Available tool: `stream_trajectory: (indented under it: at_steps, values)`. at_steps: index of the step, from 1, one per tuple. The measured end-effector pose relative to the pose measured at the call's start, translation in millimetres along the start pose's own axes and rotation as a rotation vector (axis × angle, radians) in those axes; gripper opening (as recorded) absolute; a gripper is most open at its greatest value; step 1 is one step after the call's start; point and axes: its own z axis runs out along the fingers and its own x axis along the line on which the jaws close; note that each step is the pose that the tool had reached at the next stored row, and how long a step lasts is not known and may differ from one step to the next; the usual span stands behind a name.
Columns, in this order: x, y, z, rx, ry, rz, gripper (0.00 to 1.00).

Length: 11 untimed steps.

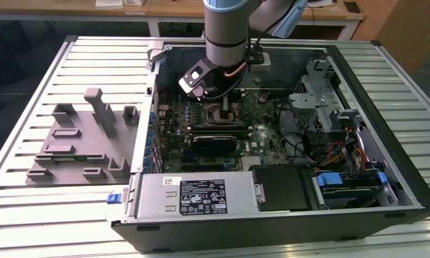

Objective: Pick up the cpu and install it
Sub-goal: 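Place the cpu into insertion slot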

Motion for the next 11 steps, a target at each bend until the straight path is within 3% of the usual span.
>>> stream_trajectory:
  at_steps: [11]
  values:
    - [1.5, -0.3, 1.8, 0.0003, 0.0056, 0.000, 0.11]
